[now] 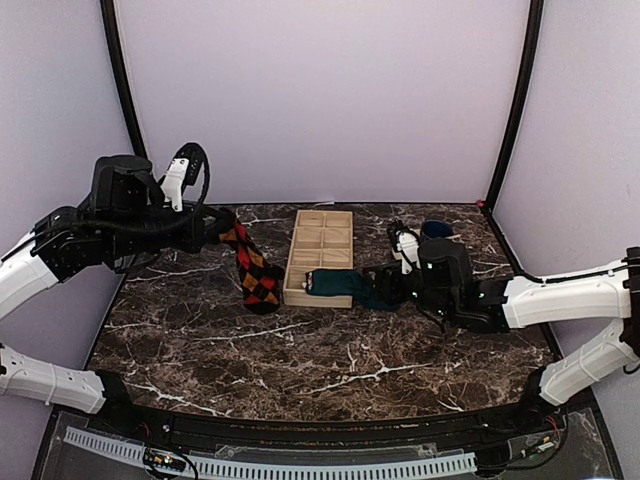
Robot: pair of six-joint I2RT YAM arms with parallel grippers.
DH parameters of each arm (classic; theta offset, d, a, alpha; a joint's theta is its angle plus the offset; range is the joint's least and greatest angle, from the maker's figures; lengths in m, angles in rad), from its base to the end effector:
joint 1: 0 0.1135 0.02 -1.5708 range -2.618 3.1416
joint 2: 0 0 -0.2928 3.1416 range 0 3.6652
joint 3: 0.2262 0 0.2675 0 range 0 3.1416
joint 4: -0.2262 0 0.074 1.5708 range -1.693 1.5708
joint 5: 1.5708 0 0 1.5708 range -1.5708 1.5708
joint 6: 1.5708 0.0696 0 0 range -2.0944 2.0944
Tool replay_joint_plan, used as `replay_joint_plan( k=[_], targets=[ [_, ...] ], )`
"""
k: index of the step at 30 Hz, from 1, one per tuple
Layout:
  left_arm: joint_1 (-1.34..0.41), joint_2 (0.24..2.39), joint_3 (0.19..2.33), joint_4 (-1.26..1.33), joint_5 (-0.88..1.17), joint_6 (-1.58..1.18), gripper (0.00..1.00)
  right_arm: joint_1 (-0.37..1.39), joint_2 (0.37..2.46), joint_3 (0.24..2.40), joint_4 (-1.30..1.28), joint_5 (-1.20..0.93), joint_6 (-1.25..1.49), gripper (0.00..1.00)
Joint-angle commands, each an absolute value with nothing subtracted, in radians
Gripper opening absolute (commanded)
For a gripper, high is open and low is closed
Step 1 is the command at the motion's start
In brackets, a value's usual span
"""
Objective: Roll the socks
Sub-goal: Put down the sock at the center of the board.
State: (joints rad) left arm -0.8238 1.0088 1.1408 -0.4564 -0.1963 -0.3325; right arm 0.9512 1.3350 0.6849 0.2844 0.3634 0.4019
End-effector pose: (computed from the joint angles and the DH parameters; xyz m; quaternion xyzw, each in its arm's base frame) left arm 0.1794 -0.1737 0.4097 0.1411 0.7978 -0.2508 0.5299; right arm 0.2090 0.2504 0.2384 -0.1212 0.8077 0.2329 0.5279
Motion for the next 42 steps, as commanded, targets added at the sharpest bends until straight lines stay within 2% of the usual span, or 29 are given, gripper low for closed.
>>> replay_joint_plan(
  k=[1,5,9,18,24,32,42],
  targets=[
    [-0.847,1.046,1.242,-0.536,-0.051,-0.340,0.00,0.965,1.316,0.717,0.290,0.392,0.384,0.66],
    [-0.869,1.066,1.327,-0.630,0.022,-0.421,0.00,0.964,1.292,0.729,0.273,0.416,0.363,0.66],
    [-0.871,1.043,1.308,-0.648,0.112,-0.557,0.00,0.964,1.272,0.746,0.250,0.444,0.334,0.66],
    [-0.871,1.063,1.051,-0.498,0.263,-0.789,0.00,0.963,1.291,0.787,0.239,0.488,0.296,0.68],
    [-0.848,1.182,1.023,-0.504,0.196,-0.780,0.00,0.961,1.373,0.836,0.234,0.481,0.280,0.68],
    [-0.655,1.160,0.981,-0.476,0.022,-0.710,0.00,0.957,1.457,0.885,0.244,0.445,0.274,0.68],
    [-0.520,1.248,0.969,-0.417,-0.013,-0.595,0.00,0.958,1.545,0.929,0.255,0.371,0.289,0.68]
  ],
)
